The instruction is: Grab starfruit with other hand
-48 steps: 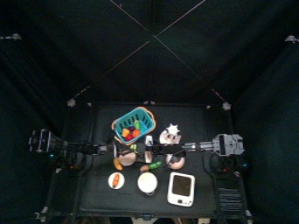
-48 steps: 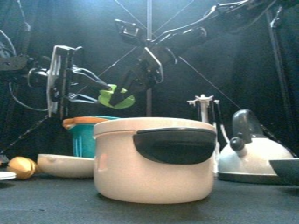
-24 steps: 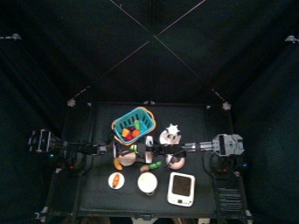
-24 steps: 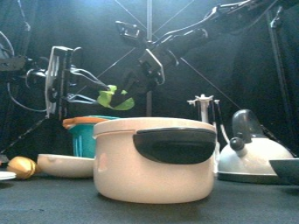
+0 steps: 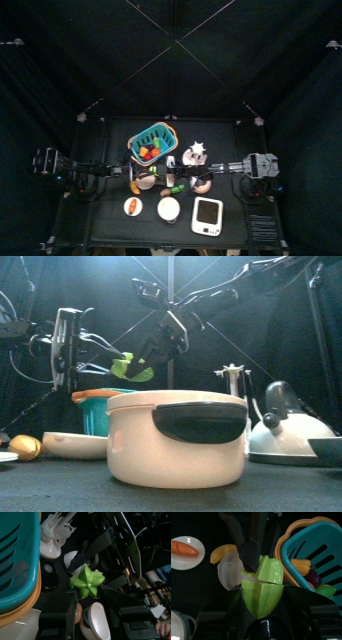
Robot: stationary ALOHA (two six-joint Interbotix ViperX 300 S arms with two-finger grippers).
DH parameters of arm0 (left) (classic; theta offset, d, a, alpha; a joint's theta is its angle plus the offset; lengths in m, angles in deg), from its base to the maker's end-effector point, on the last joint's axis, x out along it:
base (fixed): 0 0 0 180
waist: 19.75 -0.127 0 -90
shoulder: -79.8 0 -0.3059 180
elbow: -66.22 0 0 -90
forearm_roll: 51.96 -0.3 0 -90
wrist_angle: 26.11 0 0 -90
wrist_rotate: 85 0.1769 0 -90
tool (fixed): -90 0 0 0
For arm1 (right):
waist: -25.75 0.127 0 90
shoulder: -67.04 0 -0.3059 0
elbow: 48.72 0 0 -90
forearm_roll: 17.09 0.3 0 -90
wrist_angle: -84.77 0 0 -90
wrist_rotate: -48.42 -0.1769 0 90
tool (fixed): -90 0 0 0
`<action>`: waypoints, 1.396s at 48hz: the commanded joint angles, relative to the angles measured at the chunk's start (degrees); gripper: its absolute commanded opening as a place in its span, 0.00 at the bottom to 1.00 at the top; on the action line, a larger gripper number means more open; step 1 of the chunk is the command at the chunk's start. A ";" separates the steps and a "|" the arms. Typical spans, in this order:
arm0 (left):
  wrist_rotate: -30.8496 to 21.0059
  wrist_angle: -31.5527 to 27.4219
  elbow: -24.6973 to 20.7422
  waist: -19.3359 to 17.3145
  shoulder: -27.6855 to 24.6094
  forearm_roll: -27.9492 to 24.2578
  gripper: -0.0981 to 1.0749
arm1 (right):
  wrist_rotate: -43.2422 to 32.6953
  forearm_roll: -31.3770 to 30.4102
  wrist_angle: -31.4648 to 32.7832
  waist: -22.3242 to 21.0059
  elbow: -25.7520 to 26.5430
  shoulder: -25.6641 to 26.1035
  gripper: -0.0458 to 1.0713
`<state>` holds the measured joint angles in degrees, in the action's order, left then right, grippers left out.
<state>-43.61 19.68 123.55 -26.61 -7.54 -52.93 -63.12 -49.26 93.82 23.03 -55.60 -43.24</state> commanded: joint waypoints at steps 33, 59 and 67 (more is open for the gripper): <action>-0.70 0.18 -3.25 -0.44 -2.20 -0.18 0.96 | -0.09 0.00 -1.49 0.09 1.14 2.11 0.59; -3.60 0.18 -0.88 -0.26 0.26 -1.58 0.96 | -0.09 -0.09 -1.49 0.00 0.70 2.11 0.59; -3.69 0.53 -1.32 -0.26 0.26 -2.99 0.96 | -0.09 0.00 -1.49 0.00 0.70 2.11 0.59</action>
<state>-47.30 19.59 123.29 -26.96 -7.62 -55.04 -63.21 -49.35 92.77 23.12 -55.60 -43.24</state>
